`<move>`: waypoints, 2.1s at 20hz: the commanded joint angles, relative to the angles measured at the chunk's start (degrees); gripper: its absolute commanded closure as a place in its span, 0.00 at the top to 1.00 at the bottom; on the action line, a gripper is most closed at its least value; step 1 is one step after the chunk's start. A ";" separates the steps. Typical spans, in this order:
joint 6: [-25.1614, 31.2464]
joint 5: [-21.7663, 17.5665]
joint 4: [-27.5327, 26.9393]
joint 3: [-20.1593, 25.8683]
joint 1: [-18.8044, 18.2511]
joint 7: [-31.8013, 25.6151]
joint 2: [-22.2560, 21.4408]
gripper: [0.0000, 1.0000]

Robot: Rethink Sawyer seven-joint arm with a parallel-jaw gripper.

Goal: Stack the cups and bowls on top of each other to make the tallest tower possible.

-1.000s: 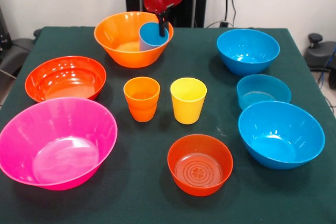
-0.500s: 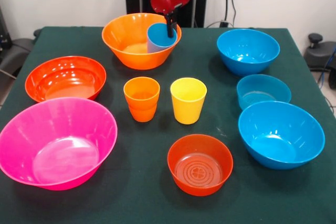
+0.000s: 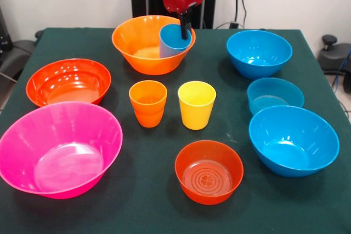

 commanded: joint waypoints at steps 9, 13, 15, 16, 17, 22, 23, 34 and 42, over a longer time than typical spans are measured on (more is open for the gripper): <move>-9.26 5.24 -3.25 -1.64 5.25 8.87 0.22 0.00; -10.71 6.27 -3.42 -2.58 5.76 8.61 0.70 0.00; -11.37 6.81 -3.46 -2.97 5.95 8.54 0.85 0.00; -11.53 7.00 -3.56 -3.19 6.14 8.44 1.00 0.00; -11.71 7.13 -3.72 -3.47 6.34 8.31 1.31 0.00; -10.51 6.04 -3.81 -4.06 5.68 6.92 2.44 0.00; -10.94 5.96 -4.25 -4.93 5.85 6.86 3.13 0.00; -8.53 5.41 -6.79 -10.60 6.31 5.92 6.13 0.00; -9.32 5.37 -5.56 -9.06 4.73 6.06 5.81 0.00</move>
